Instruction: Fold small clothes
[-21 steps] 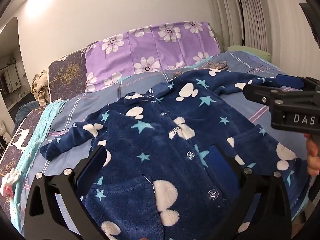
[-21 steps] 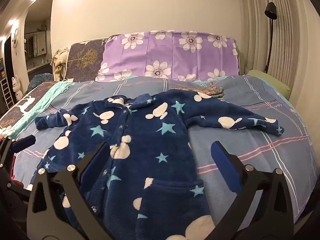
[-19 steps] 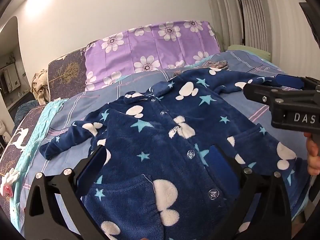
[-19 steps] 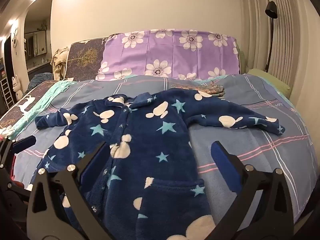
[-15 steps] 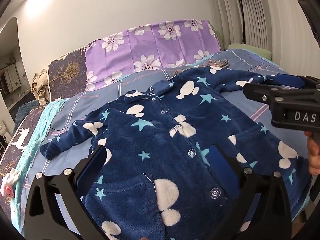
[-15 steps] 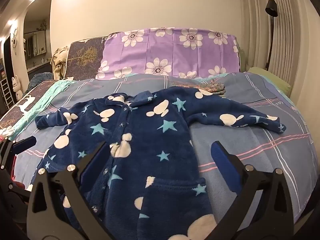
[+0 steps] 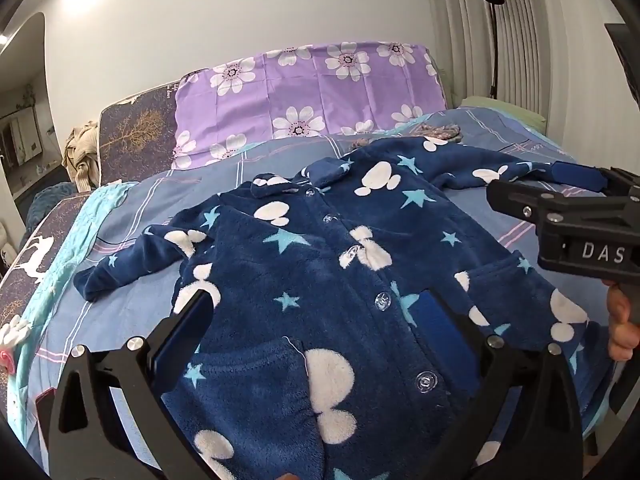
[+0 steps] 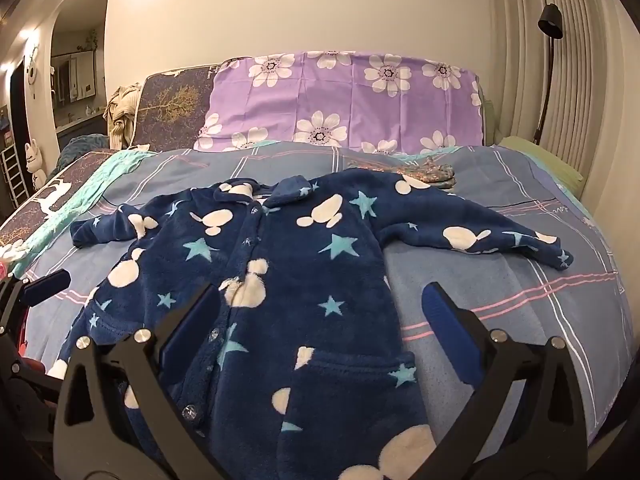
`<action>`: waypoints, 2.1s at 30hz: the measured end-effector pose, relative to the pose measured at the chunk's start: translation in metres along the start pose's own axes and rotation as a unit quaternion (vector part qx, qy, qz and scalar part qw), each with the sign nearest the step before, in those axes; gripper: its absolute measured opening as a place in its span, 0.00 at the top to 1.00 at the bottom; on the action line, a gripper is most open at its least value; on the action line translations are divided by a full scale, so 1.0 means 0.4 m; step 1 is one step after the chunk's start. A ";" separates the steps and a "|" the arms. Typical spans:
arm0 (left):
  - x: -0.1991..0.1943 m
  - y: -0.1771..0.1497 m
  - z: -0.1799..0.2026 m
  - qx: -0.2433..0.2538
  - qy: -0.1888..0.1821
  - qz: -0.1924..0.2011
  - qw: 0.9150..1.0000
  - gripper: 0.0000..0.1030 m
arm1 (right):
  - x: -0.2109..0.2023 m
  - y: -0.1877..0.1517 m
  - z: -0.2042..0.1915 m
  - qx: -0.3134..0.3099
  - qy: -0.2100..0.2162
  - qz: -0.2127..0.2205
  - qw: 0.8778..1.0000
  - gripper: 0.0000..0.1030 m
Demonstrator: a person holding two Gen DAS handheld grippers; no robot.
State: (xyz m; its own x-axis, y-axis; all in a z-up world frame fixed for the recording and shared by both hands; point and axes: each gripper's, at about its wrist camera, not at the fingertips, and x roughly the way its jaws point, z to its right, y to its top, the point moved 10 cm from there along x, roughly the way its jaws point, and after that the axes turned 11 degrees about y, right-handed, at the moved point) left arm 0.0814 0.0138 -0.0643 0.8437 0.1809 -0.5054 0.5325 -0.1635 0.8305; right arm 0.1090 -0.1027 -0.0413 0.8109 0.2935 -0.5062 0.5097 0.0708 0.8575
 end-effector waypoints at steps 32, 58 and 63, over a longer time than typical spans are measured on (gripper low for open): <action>0.023 -0.028 -0.021 -0.014 -0.021 -0.023 0.999 0.01 | 0.024 -0.021 -0.020 -0.005 0.002 -0.019 1.000 0.02; 0.034 -0.068 -0.055 -0.031 -0.024 -0.027 0.999 0.01 | 0.044 -0.041 -0.055 -0.015 0.002 -0.036 0.999 0.02; 0.034 -0.066 -0.055 -0.040 -0.031 -0.029 0.998 0.01 | 0.050 -0.047 -0.060 -0.016 0.003 -0.039 0.999 0.02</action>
State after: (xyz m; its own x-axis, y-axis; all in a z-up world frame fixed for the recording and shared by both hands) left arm 0.0773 0.0418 -0.0879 0.8150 0.1265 -0.5655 0.5764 -0.0759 0.8137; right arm 0.1086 -0.0751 -0.0652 0.7673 0.2914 -0.5712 0.5617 0.1242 0.8180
